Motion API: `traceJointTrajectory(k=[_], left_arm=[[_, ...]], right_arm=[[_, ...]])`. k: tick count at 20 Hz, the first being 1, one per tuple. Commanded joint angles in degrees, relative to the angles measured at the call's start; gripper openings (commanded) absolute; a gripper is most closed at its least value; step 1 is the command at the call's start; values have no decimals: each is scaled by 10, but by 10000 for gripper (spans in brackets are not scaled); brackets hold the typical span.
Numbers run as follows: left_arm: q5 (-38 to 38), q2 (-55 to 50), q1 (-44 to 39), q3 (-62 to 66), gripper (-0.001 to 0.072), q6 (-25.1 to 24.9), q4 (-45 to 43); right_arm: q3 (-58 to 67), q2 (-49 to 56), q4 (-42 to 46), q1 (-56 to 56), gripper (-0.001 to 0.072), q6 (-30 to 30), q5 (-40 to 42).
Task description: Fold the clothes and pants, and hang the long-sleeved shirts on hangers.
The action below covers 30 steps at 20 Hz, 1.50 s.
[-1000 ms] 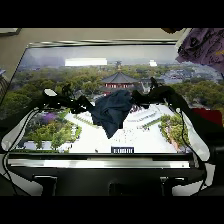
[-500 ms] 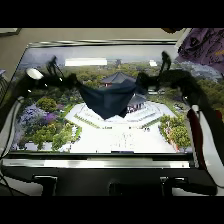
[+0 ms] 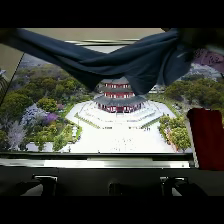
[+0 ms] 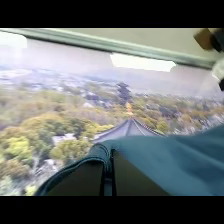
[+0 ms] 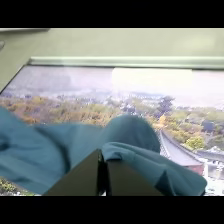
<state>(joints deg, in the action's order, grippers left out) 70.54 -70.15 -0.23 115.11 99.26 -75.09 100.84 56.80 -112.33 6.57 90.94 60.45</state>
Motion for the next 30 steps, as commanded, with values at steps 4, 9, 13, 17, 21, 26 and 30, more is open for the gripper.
traceJointTrajectory(k=[4, 9, 13, 17, 21, 26, 30], left_arm=[[139, 122, 2, -16, 14, 88, -141], [144, 65, 2, -143, 15, 88, -140], [40, -38, 2, -309, 17, 88, -137], [-102, -188, 2, -388, 17, 88, -111], [-137, -288, 2, -379, 17, 88, -60], [-139, -292, 2, -379, 17, 87, -44], [-110, -284, 3, -379, 17, 88, -44]], right_arm=[[10, -92, 97, 0, 28, -105, 64], [10, 67, 90, 1, 29, -130, 116], [4, 261, 58, 0, 29, -130, 107], [4, 442, 32, 0, 29, -143, 0], [4, 531, -1, 1, 29, -190, -103], [31, 516, -1, -19, 394, -191, -44], [34, 452, -3, -122, 483, -89, 85]])
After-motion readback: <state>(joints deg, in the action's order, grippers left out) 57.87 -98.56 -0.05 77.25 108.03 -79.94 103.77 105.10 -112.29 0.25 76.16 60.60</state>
